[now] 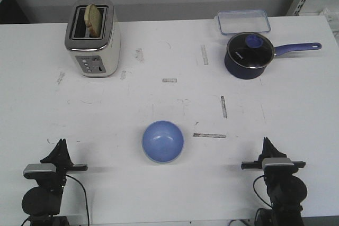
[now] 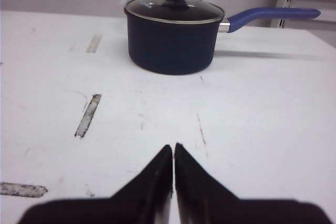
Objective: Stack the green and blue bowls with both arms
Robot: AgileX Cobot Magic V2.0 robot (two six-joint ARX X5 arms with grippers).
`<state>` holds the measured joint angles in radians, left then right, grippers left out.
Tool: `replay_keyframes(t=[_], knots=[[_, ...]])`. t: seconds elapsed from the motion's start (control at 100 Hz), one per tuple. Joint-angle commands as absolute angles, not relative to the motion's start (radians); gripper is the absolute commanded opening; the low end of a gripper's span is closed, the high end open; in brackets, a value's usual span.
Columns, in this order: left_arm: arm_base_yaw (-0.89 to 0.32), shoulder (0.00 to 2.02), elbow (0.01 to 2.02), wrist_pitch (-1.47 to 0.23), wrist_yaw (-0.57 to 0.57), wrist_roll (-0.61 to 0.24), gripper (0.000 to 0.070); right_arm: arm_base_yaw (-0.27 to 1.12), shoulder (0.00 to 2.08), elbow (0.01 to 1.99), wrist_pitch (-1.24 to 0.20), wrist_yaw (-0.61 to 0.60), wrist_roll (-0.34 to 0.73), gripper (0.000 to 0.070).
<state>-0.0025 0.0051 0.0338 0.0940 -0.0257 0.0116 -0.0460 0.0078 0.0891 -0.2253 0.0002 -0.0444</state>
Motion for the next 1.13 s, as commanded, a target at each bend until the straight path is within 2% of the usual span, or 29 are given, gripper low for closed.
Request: replay_keyframes(t=[0.0, 0.1, 1.12], knots=[[-0.001, 0.003, 0.013, 0.106, -0.027, 0.007, 0.0001, -0.046, 0.001, 0.062, -0.177, 0.000, -0.030, 0.0000], [-0.001, 0.003, 0.013, 0.107, -0.027, 0.008, 0.0001, -0.046, 0.001, 0.011, -0.104, 0.000, 0.007, 0.0000], [-0.001, 0.003, 0.013, 0.103, -0.027, 0.007, 0.0001, -0.045, 0.001, 0.013, -0.105, 0.001, 0.025, 0.0000]])
